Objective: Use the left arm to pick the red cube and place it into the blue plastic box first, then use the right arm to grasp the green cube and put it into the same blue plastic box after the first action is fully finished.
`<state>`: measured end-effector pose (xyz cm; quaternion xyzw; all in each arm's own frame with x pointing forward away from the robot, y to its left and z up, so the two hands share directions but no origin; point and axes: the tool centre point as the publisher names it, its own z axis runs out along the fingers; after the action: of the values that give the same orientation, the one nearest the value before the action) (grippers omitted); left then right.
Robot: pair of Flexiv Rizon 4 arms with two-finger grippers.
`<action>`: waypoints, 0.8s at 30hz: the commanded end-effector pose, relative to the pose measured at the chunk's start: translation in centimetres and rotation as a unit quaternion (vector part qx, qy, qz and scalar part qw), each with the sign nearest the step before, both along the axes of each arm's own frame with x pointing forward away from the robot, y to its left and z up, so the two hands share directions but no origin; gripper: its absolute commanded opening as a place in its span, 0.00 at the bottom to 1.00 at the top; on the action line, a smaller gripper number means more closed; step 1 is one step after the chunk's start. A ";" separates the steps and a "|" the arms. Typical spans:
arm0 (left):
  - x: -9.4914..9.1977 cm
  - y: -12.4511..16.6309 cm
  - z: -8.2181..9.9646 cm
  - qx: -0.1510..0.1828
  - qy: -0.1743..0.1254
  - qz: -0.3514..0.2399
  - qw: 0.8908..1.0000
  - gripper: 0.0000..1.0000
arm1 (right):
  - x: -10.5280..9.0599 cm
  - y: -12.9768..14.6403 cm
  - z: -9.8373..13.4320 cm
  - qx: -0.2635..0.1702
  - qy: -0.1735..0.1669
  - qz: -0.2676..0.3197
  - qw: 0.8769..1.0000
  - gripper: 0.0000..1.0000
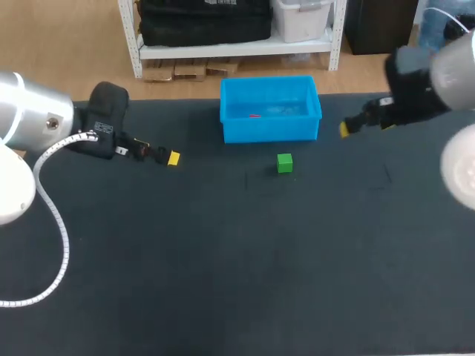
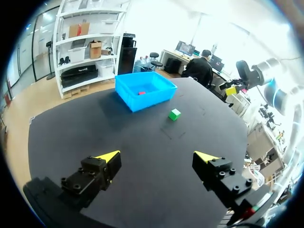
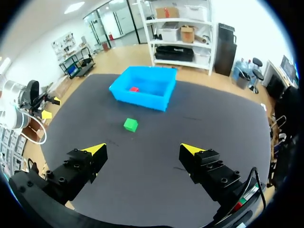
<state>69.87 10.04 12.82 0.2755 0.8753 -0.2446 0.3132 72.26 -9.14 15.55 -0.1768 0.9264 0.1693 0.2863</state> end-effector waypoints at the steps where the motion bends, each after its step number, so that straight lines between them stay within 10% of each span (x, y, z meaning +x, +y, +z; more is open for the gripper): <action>1: 0.0 0.1 -0.1 -0.002 -0.001 -0.001 1.000 1.00 | 1.1 2.9 -1.2 -0.062 -0.002 -0.046 0.997 1.00; 24: 0.0 0.1 -0.1 -0.002 -0.001 -0.001 1.000 1.00 | 1.6 4.4 -1.9 -0.064 0.011 -0.044 0.997 1.00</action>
<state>69.87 9.99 12.88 0.2751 0.8761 -0.2433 0.3122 74.24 -4.80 13.64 -0.1582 0.9442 0.1157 0.2649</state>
